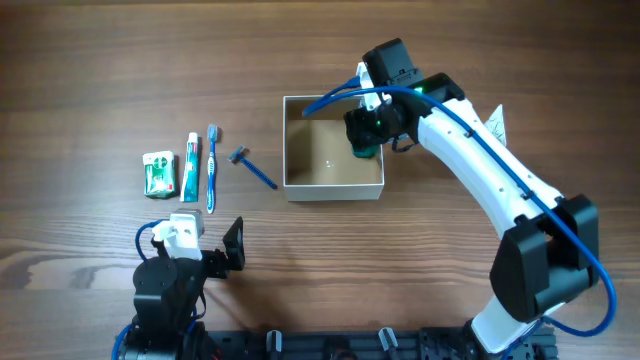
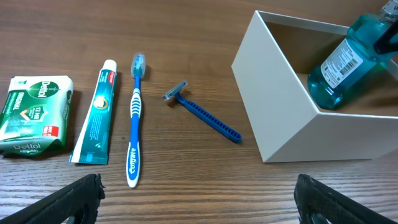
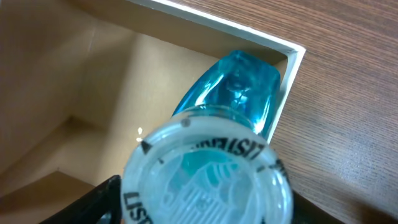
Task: Pack container
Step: 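Release the bottle and grasp the white shampoo bottle with right gripper, then carry the white shampoo bottle into the box with the right gripper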
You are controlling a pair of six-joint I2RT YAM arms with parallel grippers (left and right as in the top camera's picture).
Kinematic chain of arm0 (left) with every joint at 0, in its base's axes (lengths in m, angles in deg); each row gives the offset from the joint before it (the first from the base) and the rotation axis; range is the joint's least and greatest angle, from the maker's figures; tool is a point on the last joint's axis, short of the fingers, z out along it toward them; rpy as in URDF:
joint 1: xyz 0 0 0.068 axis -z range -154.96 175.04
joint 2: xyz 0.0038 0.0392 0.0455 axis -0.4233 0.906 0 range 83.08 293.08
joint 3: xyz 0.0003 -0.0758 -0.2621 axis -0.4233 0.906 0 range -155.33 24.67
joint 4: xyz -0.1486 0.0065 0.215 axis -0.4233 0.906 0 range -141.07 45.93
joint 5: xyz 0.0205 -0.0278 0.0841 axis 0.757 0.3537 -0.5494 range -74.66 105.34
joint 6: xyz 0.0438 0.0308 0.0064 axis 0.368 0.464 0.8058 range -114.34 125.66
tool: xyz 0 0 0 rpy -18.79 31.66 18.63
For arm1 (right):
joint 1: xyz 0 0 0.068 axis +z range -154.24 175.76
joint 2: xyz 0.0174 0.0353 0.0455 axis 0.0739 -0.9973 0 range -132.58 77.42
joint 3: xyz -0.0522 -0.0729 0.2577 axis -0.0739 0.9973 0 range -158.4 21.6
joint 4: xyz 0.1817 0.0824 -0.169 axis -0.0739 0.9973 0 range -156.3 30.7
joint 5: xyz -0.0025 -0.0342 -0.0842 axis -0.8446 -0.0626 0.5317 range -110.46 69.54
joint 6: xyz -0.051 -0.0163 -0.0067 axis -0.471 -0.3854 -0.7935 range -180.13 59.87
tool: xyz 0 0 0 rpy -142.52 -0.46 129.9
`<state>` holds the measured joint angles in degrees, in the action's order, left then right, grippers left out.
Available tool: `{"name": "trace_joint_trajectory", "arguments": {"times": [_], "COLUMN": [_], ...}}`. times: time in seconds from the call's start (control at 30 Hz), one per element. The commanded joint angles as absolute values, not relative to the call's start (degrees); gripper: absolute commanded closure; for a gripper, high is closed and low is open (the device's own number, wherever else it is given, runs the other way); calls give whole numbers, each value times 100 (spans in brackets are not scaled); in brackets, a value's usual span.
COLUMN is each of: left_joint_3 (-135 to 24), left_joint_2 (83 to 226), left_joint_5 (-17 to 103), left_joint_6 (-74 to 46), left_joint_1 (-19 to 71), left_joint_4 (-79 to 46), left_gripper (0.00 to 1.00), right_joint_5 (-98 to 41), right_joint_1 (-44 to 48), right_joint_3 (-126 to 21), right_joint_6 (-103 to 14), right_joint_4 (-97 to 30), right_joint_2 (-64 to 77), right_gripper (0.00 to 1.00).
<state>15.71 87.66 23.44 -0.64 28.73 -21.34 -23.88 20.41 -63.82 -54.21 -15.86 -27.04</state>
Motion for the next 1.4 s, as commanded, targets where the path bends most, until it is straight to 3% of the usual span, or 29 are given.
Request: {"name": "trace_joint_trajectory", "arguments": {"times": [0.0,0.03,0.07,0.13,0.3,0.37,0.5,0.53,0.57,0.63,0.7,0.73,0.8,0.93,1.13,1.23,1.37], "left_joint_3": [1631,1631,1631,1631,1631,1631,1631,1631,1631,1631,1631,1631,1631,1631,1631,1631,1631], "left_joint_2": [8725,8725,8725,8725,8725,8725,8725,8727,8725,8725,8725,8725,8725,8725,8727,8725,8725], "left_joint_5": [2495,2492,2495,2495,2492,2495,2495,2495,2495,2492,2495,2495,2495,2492,2495,2492,2495], "left_joint_6": [-97,-99,-99,-97,-97,-97,-97,-97,-97,-97,-97,-97,-97,-97,-97,-97,-97], "left_joint_1": [2873,2873,2873,2873,2873,2873,2873,2873,2873,2873,2873,2873,2873,2873,2873,2873,2873], "left_joint_4": [-2129,-2129,-2129,-2129,-2129,-2129,-2129,-2129,-2129,-2129,-2129,-2129,-2129,-2129,-2129,-2129,-2129], "left_gripper": [0,0,0,0,0,0,0,0,0,0,0,0,0,0,0,0,0], "right_joint_5": [-2478,-2475,-2416,-1995,-1715,-2202,-2436,-2438,-2462,-2460,-2462,-2462,-2548,-2545,-2823,-2823,-2790], "right_joint_1": [2054,2052,2015,1798,-81,-881,-1080,-1080,-1080,-1080,-1080,-1078,-1078,-768,1191,1947,2159], "right_joint_3": [-6601,-6640,-6682,-6686,-6684,-6684,-6682,-6682,-6680,-6678,-6678,-6678,-6680,-6758,-7381,-7370,-7370], "right_joint_6": [-5389,-5369,-5367,-5253,-5085,-5118,-5260,-5260,-5253,-5258,-5262,-5249,-5247,-5247,-4938,-4794,-4820], "right_joint_4": [-1294,-1143,-1003,-815,-531,-389,-67,-41,11,118,186,186,232,282,667,612,490], "right_joint_2": [-1823,-1404,-949,-256,-40,-501,-1554,-1745,-1957,-2158,-2197,-2195,-2092,-969,889,804,-193], "right_gripper": [20,15,3,1,3,11,19,25,39,48,71,91,96,96,96,96,96]}}
